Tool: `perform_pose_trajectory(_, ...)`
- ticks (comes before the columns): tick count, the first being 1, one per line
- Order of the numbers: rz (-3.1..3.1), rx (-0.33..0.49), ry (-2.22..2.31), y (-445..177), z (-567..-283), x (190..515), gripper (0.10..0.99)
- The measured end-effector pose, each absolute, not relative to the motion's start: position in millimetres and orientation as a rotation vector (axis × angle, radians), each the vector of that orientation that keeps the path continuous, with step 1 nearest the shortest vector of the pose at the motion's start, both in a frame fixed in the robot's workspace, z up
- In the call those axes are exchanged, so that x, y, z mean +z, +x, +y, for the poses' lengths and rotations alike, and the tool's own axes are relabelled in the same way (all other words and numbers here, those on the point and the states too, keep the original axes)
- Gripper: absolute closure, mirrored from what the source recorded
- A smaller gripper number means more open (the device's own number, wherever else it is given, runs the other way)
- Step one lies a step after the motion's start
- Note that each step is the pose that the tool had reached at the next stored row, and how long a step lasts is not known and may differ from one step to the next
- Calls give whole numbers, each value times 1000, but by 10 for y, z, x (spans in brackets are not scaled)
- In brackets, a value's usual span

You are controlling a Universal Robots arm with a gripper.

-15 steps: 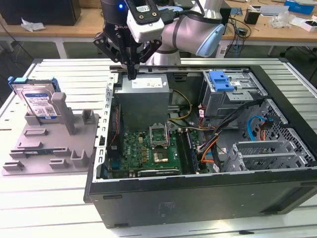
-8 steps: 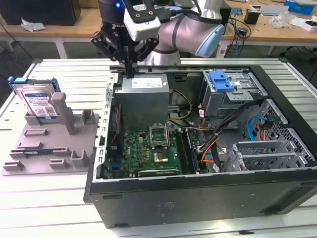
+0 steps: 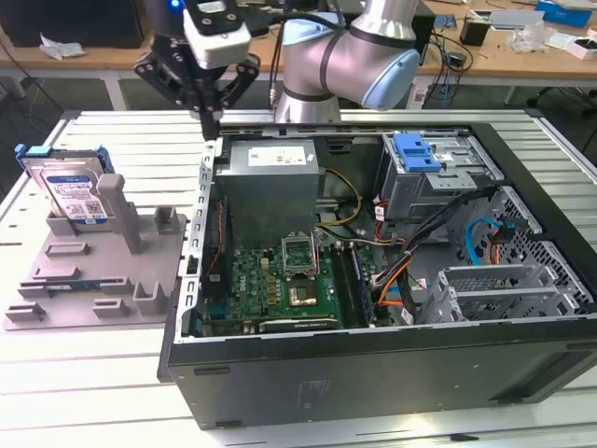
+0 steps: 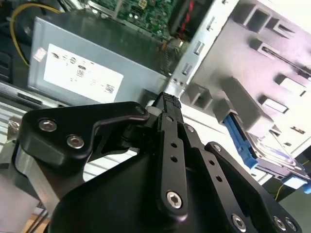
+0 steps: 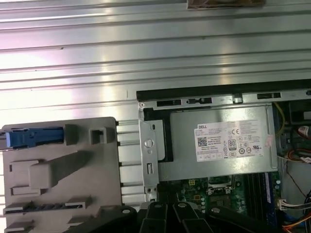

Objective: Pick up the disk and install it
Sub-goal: 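Reach for the disk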

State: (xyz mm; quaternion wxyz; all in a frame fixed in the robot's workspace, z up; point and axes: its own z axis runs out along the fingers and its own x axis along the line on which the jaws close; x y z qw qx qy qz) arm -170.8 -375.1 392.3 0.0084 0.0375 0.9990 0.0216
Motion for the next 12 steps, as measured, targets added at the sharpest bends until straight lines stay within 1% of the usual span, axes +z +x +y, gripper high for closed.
perform_pose_trajectory(12, 3133, 67, 118, -2151, -3580, 3910, 980)
